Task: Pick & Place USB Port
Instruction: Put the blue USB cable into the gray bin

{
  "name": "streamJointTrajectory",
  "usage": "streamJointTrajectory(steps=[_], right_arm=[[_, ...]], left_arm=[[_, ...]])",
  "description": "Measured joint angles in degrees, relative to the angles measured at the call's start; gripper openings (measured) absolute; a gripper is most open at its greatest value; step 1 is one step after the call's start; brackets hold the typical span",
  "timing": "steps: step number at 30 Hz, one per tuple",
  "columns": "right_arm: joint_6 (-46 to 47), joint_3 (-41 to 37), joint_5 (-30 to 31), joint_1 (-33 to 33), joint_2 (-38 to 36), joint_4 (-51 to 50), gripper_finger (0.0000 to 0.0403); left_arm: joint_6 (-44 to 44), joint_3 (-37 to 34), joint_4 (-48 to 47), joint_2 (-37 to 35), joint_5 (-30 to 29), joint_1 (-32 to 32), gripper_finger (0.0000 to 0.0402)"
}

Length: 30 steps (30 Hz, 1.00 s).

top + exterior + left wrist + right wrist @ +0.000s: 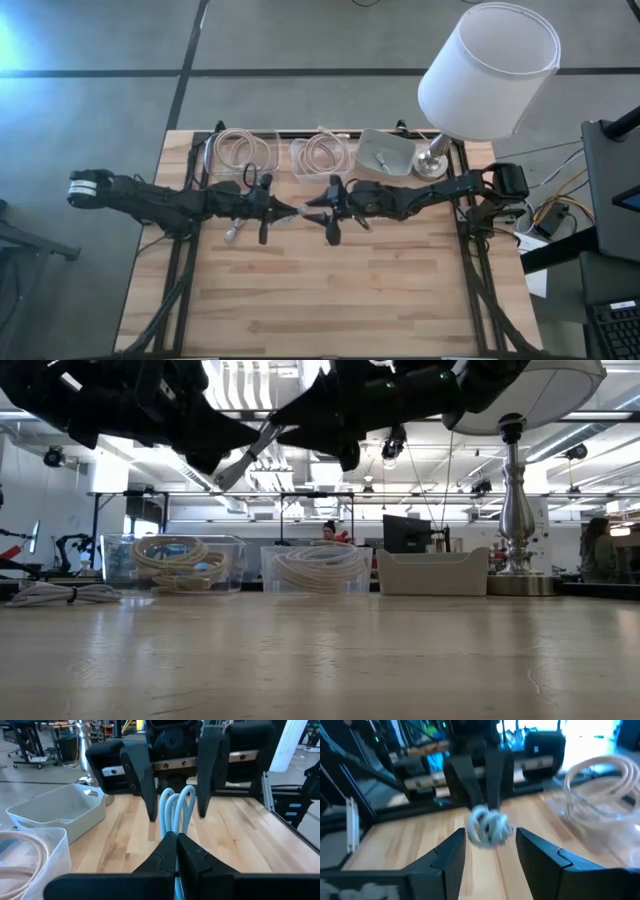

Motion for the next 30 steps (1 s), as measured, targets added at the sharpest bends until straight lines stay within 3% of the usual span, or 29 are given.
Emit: streamJointTrajectory(steps=[8, 23, 30], right_arm=[[0.1, 0.0, 0.1, 0.0, 0.0, 3.5, 0.0154], [0.1, 0.0, 0.2, -0.1, 0.1, 0.5, 0.0027], [0.2, 0.0, 0.2, -0.2, 0.1, 0.1, 0.0020]], left_arm=[[0.0, 0.0, 3.0, 2.3, 0.0, 0.0, 0.0007], [0.4, 0.2, 5.6, 4.2, 0.1, 0.0, 0.0008], [0.4, 0.1, 5.1, 4.2, 0.0, 0.0, 0.0010]])
